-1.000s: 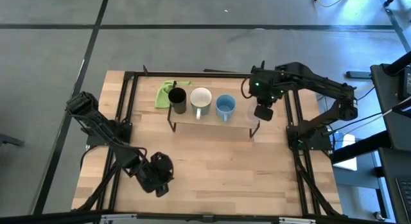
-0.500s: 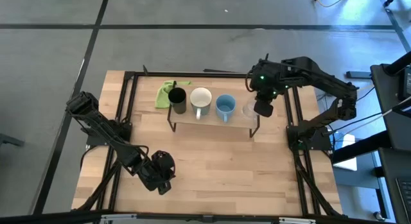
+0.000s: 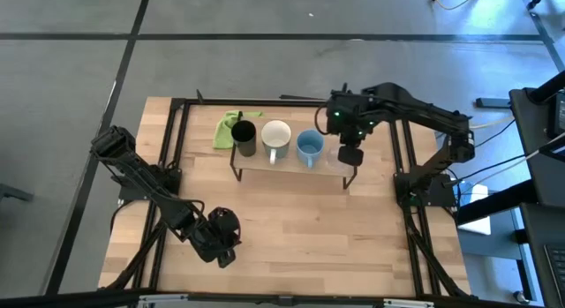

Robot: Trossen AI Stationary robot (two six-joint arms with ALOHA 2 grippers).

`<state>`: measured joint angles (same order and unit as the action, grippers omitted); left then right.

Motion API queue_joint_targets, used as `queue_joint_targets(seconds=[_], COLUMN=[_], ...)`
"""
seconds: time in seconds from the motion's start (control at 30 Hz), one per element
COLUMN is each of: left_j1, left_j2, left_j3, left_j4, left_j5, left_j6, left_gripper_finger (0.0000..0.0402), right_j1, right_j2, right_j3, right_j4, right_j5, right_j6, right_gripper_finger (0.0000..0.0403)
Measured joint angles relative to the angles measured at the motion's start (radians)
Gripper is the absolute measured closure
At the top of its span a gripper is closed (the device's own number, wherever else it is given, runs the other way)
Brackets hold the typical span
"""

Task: Stack small to large cups/mugs on shelf
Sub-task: Put the transparent mug on the shelf

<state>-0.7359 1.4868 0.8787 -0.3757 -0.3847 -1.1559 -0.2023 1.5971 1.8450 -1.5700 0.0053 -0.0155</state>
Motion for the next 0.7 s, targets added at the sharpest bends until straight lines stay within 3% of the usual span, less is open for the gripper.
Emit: queue_joint_targets(seconds=[0.7], left_j1=[-0.011], left_j2=[0.0], left_j3=[0.0], left_j4=[0.004], left_j5=[-0.023], left_j6=[-0.02], left_gripper_finger=[0.0335], right_j1=[-0.09], right_j2=[0.007], right_j3=[-0.031], right_j4=[-0.002], right_j5=[-0.01], right_j6=[-0.039], right_gripper_finger=[0.0392])
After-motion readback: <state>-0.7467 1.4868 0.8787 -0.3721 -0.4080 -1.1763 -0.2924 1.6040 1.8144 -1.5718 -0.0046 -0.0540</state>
